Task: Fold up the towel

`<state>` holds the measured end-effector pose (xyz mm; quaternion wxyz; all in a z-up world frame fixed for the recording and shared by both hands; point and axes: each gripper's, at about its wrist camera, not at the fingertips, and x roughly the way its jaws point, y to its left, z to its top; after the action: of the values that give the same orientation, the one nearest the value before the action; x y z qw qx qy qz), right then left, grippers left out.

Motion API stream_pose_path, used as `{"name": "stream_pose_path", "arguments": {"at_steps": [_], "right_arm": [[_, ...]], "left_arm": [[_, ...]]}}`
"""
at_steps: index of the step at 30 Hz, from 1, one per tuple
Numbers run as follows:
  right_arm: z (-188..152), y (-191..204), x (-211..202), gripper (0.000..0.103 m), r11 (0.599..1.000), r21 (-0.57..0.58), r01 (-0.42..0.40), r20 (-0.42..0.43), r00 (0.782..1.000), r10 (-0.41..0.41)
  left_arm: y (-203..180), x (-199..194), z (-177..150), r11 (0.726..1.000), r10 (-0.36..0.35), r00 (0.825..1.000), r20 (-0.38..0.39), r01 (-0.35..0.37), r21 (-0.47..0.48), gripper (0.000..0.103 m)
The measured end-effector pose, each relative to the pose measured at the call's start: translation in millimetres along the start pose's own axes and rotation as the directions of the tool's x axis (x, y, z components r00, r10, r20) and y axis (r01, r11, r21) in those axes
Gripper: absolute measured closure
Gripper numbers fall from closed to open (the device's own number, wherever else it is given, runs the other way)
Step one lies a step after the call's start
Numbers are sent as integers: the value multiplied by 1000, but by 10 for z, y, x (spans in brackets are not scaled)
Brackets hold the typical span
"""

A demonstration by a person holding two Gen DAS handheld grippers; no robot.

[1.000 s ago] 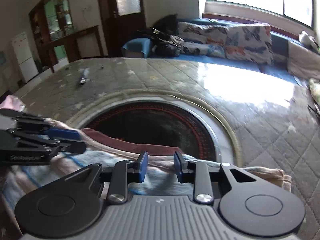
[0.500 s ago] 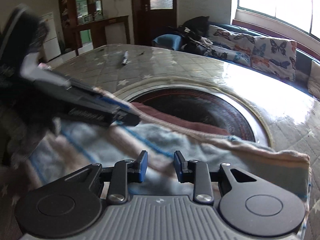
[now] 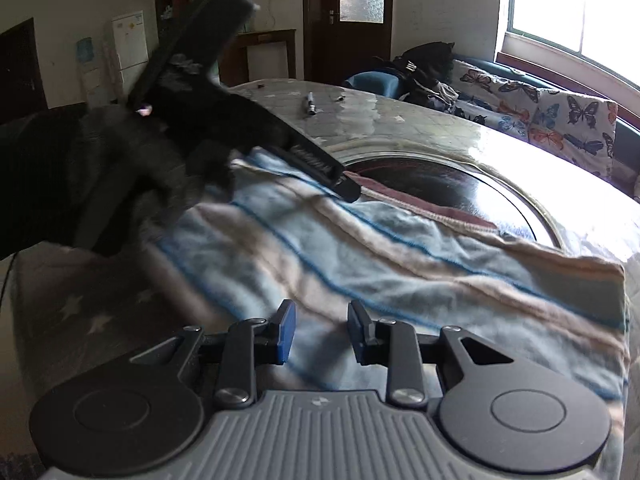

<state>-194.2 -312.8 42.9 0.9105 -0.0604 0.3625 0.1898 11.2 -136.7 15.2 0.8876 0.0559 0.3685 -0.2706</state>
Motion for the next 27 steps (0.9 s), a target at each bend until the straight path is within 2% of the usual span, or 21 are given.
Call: {"name": "stream_pose_path", "arguments": {"at_steps": [5,9,12,17,20,24,27], "right_arm": [[-91,-3,-215,69,1000,30,-9,35,999,8],[-163,-104,-378,68,995,81,53,69,996,-58],[-248,-305,-497,68,981,146,131,72,987,-142],[-418,-607,-665,68,945,244,218,68,968,-241],[-535,-795,-734,68,913,307,269,49,953,-298],[-672,-978,-825,68,881,387,271,31,951,-307],[-587,-981,-831,68,890,372,263,54,951,-303]], "left_arm": [[-23,-86,-28,1000,17,1000,23,-17,1,60],[-114,-287,-68,1000,16,998,59,-17,23,58],[-226,-469,-135,998,-6,996,86,0,59,56],[-392,-663,-343,994,-30,996,86,21,104,56],[-432,-724,-502,992,-18,997,81,8,125,56],[-411,-796,-680,991,7,997,75,-17,131,56],[-362,-847,-748,993,16,997,77,-24,113,56]]}}
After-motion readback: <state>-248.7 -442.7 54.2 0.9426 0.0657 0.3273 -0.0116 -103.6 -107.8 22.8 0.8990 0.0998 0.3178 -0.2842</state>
